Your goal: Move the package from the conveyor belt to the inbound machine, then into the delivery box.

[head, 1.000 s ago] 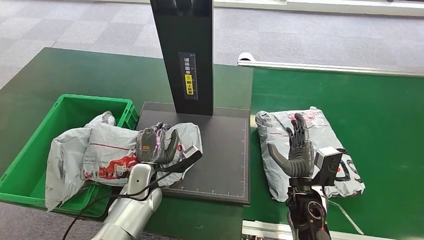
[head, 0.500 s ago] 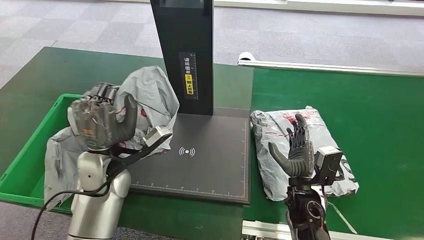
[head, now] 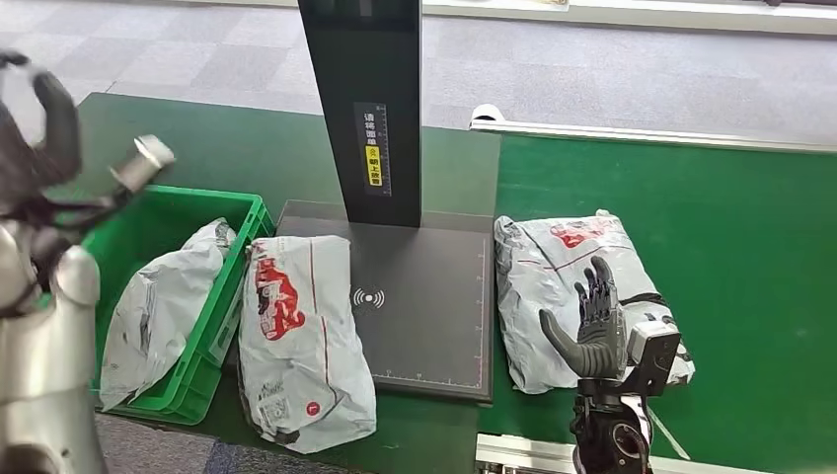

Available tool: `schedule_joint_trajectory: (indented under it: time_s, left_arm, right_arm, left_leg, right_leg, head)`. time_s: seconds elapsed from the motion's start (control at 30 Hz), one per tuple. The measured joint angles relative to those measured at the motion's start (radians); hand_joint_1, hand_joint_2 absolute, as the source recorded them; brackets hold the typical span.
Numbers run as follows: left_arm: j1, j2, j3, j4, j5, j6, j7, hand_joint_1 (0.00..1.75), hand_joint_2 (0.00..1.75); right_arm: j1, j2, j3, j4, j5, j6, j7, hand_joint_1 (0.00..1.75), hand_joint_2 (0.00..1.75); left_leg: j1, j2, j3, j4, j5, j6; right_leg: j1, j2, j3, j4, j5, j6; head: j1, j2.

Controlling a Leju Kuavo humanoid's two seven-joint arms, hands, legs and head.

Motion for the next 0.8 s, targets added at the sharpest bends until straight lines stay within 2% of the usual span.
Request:
schedule_joint_trajectory:
  time_s: [0.07,0.1,0.13,0.17,0.23,0.3,0.33,0.47,0.57,0.6,0.7,0.73,0.8]
  left_arm:
    - [-0.133,0.036,-0.201,0.163,-0.001,0.007,0.386,1.75,0.0]
    - [-0.17,0.039,-0.327,0.248,-0.002,0.0,0.519,1.75,0.0]
    - [-0.19,0.042,-0.459,0.321,-0.002,-0.032,0.588,1.75,0.0]
    - [-0.199,0.047,-0.589,0.39,-0.002,-0.07,0.598,1.75,0.0]
    - [-0.206,0.057,-0.788,0.499,-0.001,-0.134,0.522,1.75,0.0]
    - [-0.215,0.061,-0.888,0.572,-0.001,-0.162,0.446,1.75,0.0]
    - [-0.22,0.058,-0.9,0.606,0.0,-0.177,0.424,1.75,0.0]
    - [-0.229,0.037,-0.854,0.719,0.0,-0.242,0.362,1.75,0.0]
    - [-0.231,0.027,-0.825,0.787,0.0,-0.379,0.275,1.75,0.0]
    - [-0.231,0.025,-0.814,0.813,0.0,-0.42,0.254,1.62,0.0]
    - [-0.238,0.028,-0.787,0.904,0.006,-0.468,0.222,0.31,0.0]
    - [-0.239,0.031,-0.773,0.931,0.021,-0.443,0.2,0.0,0.0]
    - [-0.231,0.033,-0.719,0.961,0.09,-0.342,0.11,0.0,0.0]
  right_arm:
    - [0.005,-0.004,0.001,-0.008,-0.001,-0.004,0.0,0.0,1.75]
    - [0.006,-0.004,0.001,-0.013,0.0,-0.004,0.001,0.0,1.75]
    - [0.007,-0.004,0.002,-0.017,0.003,-0.001,0.003,0.0,1.75]
    - [0.008,-0.003,0.002,-0.022,0.005,0.002,0.006,0.0,1.75]
    - [0.015,-0.003,0.002,-0.029,0.011,0.008,0.01,0.0,1.75]
    - [0.022,-0.004,0.0,-0.032,0.014,0.011,0.011,0.0,1.75]
    - [0.024,-0.004,-0.001,-0.032,0.016,0.012,0.012,0.0,1.75]
    - [0.026,-0.005,-0.003,-0.033,0.02,0.016,0.013,0.0,1.75]
    - [0.027,-0.005,-0.004,-0.033,0.03,0.039,0.013,0.0,1.75]
    - [0.027,-0.005,-0.004,-0.033,0.034,0.049,0.013,0.0,1.75]
    - [0.021,-0.005,-0.005,-0.031,0.044,0.07,0.013,0.0,1.75]
    - [0.018,-0.005,-0.005,-0.03,0.046,0.074,0.013,0.0,1.75]
    - [0.012,-0.005,-0.005,-0.027,0.047,0.076,0.017,0.0,1.75]
  left_leg:
    - [-0.001,-0.002,-0.001,0.0,0.001,0.0]
    - [-0.002,-0.003,0.001,0.0,0.001,0.001]
    - [-0.003,-0.003,0.002,-0.001,0.001,0.001]
    - [-0.004,-0.002,0.002,-0.001,0.001,0.001]
    - [-0.006,0.003,0.001,-0.001,0.001,0.001]
    - [-0.006,0.005,0.0,0.0,0.001,0.001]
    - [-0.006,0.005,-0.001,0.0,0.001,0.001]
    - [-0.006,0.004,-0.003,-0.001,0.001,0.001]
    - [-0.005,0.004,-0.003,-0.001,0.001,0.001]
    - [-0.005,0.005,-0.004,-0.002,0.001,0.001]
    - [-0.005,0.007,-0.004,-0.002,0.001,0.001]
    - [-0.005,0.008,-0.004,-0.002,0.001,0.001]
    - [-0.005,0.006,-0.005,-0.001,0.001,0.001]
  right_leg:
    - [-0.002,-0.002,0.003,0.0,0.001,0.0]
    - [-0.003,-0.003,0.008,0.0,0.001,0.0]
    - [-0.005,-0.003,0.013,0.0,0.002,0.001]
    - [-0.005,-0.002,0.016,0.0,0.002,0.002]
    - [-0.006,0.003,0.013,0.0,0.004,0.003]
    - [-0.006,0.006,0.009,0.0,0.005,0.003]
    - [-0.006,0.006,0.008,0.0,0.005,0.003]
    - [-0.006,0.006,0.005,0.0,0.004,0.003]
    - [-0.005,0.006,0.005,0.001,0.004,0.002]
    - [-0.005,0.006,0.005,0.001,0.004,0.002]
    - [-0.005,0.007,0.004,0.001,0.004,0.002]
    - [-0.005,0.007,0.003,0.002,0.004,0.002]
    - [-0.005,0.007,0.003,0.001,0.004,0.002]
  head:
    - [0.0,0.0]
    - [0.0,0.0]
    - [0.0,0.0]
    - [0.0,0.0]
    - [0.001,0.0]
    - [0.001,0.0]
    - [0.0,0.0]
    - [0.0,0.0]
    - [0.0,0.0]
    - [0.0,0.0]
    - [0.001,0.0]
    - [0.0,0.0]
    - [0.0,0.0]
